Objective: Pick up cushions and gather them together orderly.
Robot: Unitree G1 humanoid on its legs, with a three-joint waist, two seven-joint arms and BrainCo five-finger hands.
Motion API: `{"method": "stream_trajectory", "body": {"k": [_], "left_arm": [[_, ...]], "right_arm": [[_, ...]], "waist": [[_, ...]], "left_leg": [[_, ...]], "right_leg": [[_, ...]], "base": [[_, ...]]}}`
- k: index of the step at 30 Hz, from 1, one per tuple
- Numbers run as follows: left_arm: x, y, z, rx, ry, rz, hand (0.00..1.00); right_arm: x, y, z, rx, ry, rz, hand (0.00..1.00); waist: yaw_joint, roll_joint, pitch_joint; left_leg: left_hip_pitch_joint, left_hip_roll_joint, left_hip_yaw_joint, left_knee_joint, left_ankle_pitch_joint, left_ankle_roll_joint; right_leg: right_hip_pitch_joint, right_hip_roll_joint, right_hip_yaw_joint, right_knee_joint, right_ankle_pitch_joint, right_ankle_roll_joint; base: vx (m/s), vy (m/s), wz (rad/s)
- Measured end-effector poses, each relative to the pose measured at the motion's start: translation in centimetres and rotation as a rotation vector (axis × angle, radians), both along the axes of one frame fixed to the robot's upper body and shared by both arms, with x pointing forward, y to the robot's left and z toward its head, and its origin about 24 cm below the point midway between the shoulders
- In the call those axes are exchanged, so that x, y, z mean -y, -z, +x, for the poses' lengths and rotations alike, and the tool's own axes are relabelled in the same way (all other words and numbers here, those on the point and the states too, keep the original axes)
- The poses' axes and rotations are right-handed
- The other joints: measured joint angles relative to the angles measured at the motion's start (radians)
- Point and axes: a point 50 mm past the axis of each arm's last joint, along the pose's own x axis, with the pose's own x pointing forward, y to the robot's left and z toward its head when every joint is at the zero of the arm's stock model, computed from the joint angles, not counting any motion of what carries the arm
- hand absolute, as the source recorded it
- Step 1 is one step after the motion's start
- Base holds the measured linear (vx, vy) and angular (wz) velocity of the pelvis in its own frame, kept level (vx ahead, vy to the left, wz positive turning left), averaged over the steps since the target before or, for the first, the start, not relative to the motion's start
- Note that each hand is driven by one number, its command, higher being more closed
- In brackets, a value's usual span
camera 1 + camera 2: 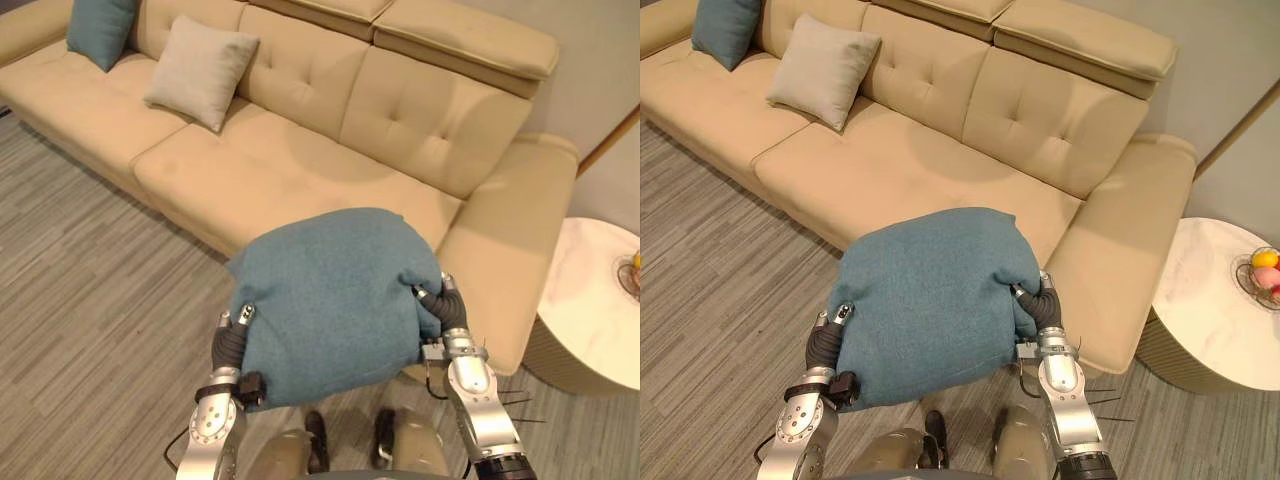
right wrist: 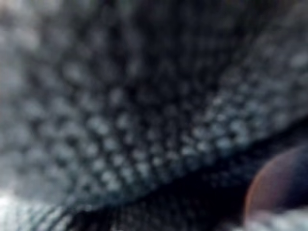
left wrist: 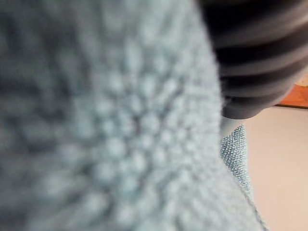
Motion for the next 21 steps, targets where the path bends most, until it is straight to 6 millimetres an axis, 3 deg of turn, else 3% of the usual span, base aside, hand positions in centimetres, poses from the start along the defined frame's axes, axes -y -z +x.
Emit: {"method": "stream_trajectory", "body": {"k": [3, 4, 5, 6, 7, 9, 10, 12, 13, 16, 19, 20, 21], "left_arm": [[0.3, -0.1, 0.1, 0.004, 0.011, -0.003, 1.00], [0.5, -0.1, 0.1, 0.006, 0.026, -0.001, 1.00], [0.8, 0.0, 0.1, 0.005, 0.038, -0.006, 1.00], [1.0, 0.1, 0.0, 0.000, 0.040, -0.011, 1.00], [1.6, 0.1, 0.1, 0.002, 0.056, -0.022, 1.00], [1.8, 0.1, 0.1, 0.001, 0.055, -0.035, 1.00], [1.9, 0.4, 0.1, -0.011, 0.056, -0.038, 1.00], [2.4, 0.6, 0.4, -0.019, 0.075, -0.047, 1.00], [2.8, 0.2, 0.8, 0.004, 0.097, -0.053, 1.00], [3.1, -0.4, 1.5, 0.034, 0.112, -0.054, 1.00], [2.7, -0.2, 1.3, 0.023, 0.101, -0.043, 1.00], [2.6, 0.0, 0.9, 0.013, 0.091, -0.044, 1.00], [2.5, 0.3, 0.6, -0.001, 0.079, -0.051, 1.00]], "right_arm": [[0.4, 0.1, -0.4, -0.004, 0.011, -0.009, 1.00], [0.8, 0.2, -0.8, -0.012, 0.023, -0.010, 1.00], [1.3, 0.4, -1.3, -0.021, 0.037, -0.015, 1.00], [1.5, 0.5, -1.6, -0.028, 0.041, -0.017, 1.00], [1.9, 0.6, -2.0, -0.034, 0.056, -0.014, 1.00], [2.1, 0.5, -1.9, -0.033, 0.062, -0.019, 1.00], [2.1, 0.2, -2.0, -0.026, 0.064, -0.021, 1.00], [2.5, -0.8, -2.3, 0.013, 0.083, -0.023, 1.00], [2.9, -1.7, -2.6, 0.053, 0.102, -0.027, 1.00], [3.2, -2.1, -2.6, 0.072, 0.126, -0.020, 1.00], [2.9, -1.5, -2.6, 0.049, 0.128, -0.001, 1.00], [2.7, -1.2, -2.6, 0.036, 0.119, 0.002, 1.00], [2.5, -1.0, -2.6, 0.030, 0.108, 0.002, 1.00]], "waist": [[-0.018, -0.004, -0.002], [-0.019, -0.004, -0.004], [-0.020, 0.005, -0.016], [-0.020, 0.021, -0.028], [-0.021, 0.053, -0.047], [-0.014, 0.064, -0.048], [-0.009, 0.063, -0.047], [-0.013, 0.054, -0.044], [-0.012, 0.048, -0.041], [-0.006, 0.041, -0.037], [0.018, 0.021, -0.024], [0.031, 0.032, -0.028], [0.045, 0.055, -0.033]], "left_leg": [[0.042, -0.021, -0.033, 0.052, -0.065, -0.044], [0.059, -0.027, -0.053, 0.103, -0.122, -0.064], [0.064, -0.020, -0.070, 0.135, -0.169, -0.089], [0.068, -0.008, -0.080, 0.141, -0.184, -0.103], [0.050, 0.042, -0.065, 0.220, -0.180, -0.149], [-0.008, 0.127, 0.012, 0.390, -0.144, -0.198], [-0.044, 0.201, 0.077, 0.515, -0.126, -0.200], [-0.064, 0.236, 0.128, 0.523, -0.142, -0.173], [-0.094, 0.246, 0.148, 0.489, -0.154, -0.154], [-0.139, 0.237, 0.108, 0.360, -0.152, -0.160], [-0.150, 0.170, -0.076, 0.160, -0.103, -0.214], [-0.121, 0.158, -0.165, 0.044, -0.046, -0.229], [-0.090, 0.168, -0.195, 0.002, 0.069, -0.273]], "right_leg": [[0.002, 0.018, 0.021, -0.110, 0.066, -0.012], [0.020, 0.021, 0.018, -0.105, 0.091, -0.033], [0.034, 0.031, 0.014, -0.092, 0.128, -0.068], [0.037, 0.035, 0.008, -0.081, 0.131, -0.073], [0.058, 0.057, -0.030, -0.093, 0.127, -0.087], [0.097, 0.096, -0.046, -0.109, 0.121, -0.122], [0.152, 0.127, -0.047, -0.139, 0.110, -0.137], [0.215, 0.132, -0.042, -0.187, 0.108, -0.140], [0.241, 0.127, -0.024, -0.218, 0.105, -0.136], [0.281, 0.113, 0.033, -0.241, 0.085, -0.107], [0.321, 0.084, 0.149, -0.237, 0.058, -0.061], [0.316, 0.090, 0.223, -0.215, 0.041, -0.025], [0.300, 0.106, 0.285, -0.189, 0.025, 0.002]], "base": [[0.32, -0.113, 0.57], [0.39, -0.200, 0.53], [0.41, -0.214, 0.54], [0.47, -0.204, 0.54], [0.52, -0.204, 0.37], [0.57, -0.206, 0.03], [0.51, -0.130, -0.20], [0.43, -0.071, -0.06], [0.34, -0.019, -0.11], [0.26, 0.074, -0.41], [0.23, 0.262, -1.07], [0.21, 0.440, -1.68], [0.17, 0.380, -1.81]]}}
